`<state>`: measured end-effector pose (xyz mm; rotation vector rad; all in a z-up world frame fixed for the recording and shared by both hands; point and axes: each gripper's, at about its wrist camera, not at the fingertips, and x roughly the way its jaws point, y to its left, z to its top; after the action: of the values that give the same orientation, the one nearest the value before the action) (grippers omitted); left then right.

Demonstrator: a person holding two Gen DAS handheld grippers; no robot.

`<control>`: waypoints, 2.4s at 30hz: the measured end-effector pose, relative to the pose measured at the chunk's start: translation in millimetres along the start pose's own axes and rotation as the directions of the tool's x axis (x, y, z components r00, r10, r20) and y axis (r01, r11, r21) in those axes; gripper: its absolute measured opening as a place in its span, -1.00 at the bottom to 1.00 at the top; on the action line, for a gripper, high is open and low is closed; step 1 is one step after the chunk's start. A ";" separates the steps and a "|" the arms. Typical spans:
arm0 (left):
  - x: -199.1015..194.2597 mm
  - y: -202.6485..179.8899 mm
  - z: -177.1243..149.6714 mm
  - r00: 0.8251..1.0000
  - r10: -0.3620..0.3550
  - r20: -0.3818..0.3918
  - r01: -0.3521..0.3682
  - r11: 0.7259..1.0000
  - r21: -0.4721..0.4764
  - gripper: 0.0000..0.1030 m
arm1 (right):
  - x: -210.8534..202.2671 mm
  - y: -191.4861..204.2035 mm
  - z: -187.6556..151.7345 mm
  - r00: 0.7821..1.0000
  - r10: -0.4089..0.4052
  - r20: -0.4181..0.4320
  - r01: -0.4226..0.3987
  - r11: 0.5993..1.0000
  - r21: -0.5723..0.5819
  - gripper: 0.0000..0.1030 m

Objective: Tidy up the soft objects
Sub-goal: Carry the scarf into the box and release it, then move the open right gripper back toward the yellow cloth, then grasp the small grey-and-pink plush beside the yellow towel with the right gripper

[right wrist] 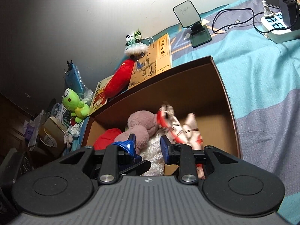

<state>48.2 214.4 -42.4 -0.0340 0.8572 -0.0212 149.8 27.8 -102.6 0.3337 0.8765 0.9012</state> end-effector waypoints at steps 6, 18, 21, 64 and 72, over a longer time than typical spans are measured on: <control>-10.7 0.3 0.4 1.000 -0.020 0.009 0.020 1.000 -0.021 -0.80 | 2.3 -1.5 -4.3 0.999 -0.042 0.006 0.042 0.999 0.029 -0.73; -38.7 -14.8 6.0 0.995 0.093 -0.034 -0.096 0.991 -0.091 -0.79 | -24.5 4.9 -15.4 0.995 -0.073 0.066 0.072 0.997 0.014 -0.72; -46.2 -22.3 5.7 0.989 0.143 -0.035 -0.146 0.986 -0.083 -0.78 | -32.4 4.7 -18.8 0.995 -0.064 0.070 0.064 0.998 0.006 -0.72; -35.2 -228.2 -23.6 0.996 0.035 -0.087 -0.033 0.999 0.026 0.16 | -164.5 -102.9 -70.5 0.998 -0.058 -0.020 0.058 0.998 -0.002 -0.72; 1.6 -287.6 -13.8 0.981 -0.163 -0.104 0.175 0.977 0.123 0.25 | -216.2 -165.5 -76.5 0.969 -0.240 0.057 0.232 0.966 0.115 -0.72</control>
<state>37.4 -73.3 -41.6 0.0184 0.9434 -0.2411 111.6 -250.5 -135.2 0.3440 0.8812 0.6191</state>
